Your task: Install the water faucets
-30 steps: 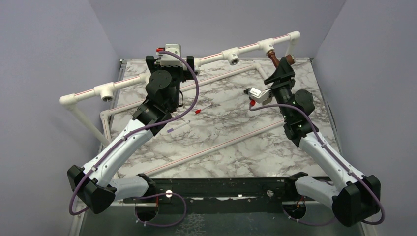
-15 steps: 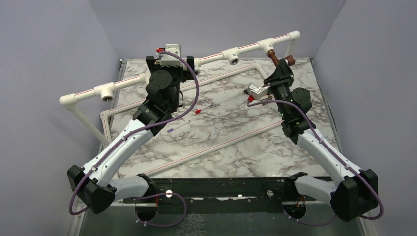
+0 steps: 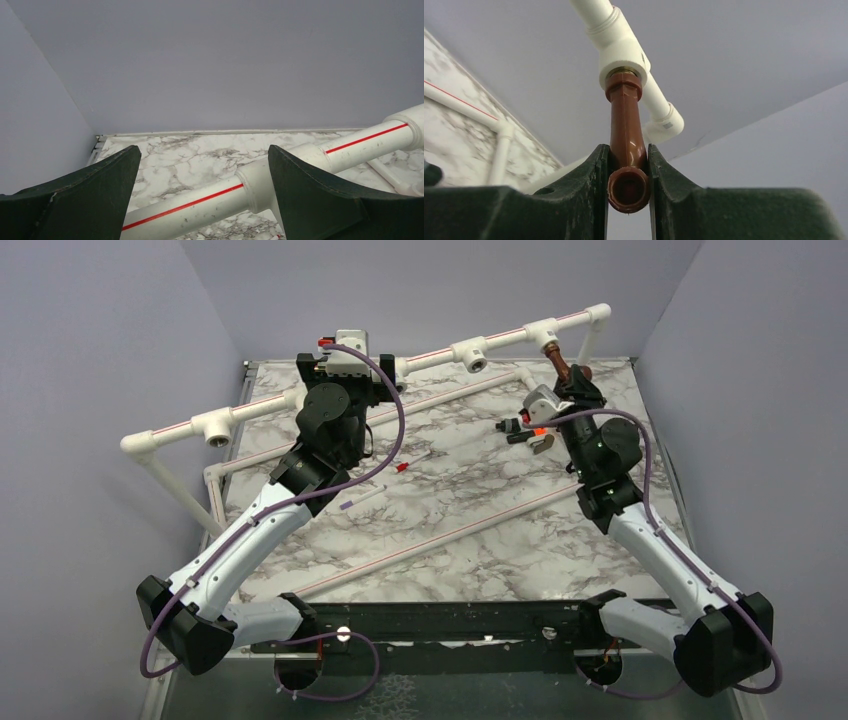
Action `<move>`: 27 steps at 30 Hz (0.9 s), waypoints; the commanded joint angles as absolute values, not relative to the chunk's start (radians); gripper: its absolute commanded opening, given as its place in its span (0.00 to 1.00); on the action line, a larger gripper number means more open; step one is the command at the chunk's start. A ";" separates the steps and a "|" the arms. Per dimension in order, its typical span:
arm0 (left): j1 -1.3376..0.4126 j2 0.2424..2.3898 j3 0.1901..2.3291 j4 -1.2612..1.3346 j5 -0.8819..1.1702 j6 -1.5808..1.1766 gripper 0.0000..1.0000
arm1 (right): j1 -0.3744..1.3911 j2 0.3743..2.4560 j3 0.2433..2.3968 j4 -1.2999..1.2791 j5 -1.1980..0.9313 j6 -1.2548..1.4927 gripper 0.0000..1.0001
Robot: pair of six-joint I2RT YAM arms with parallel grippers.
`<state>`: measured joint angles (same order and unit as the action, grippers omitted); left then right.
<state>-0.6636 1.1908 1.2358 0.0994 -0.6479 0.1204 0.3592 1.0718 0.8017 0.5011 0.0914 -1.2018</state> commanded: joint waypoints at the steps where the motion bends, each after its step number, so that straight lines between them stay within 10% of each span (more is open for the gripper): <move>1: -0.676 1.220 1.198 -0.020 -0.642 0.131 0.99 | 0.361 1.032 0.872 0.563 0.070 -0.768 0.01; 27: -0.675 1.218 1.197 -0.020 -0.641 0.132 0.99 | 0.361 1.051 1.001 0.446 0.287 0.680 0.01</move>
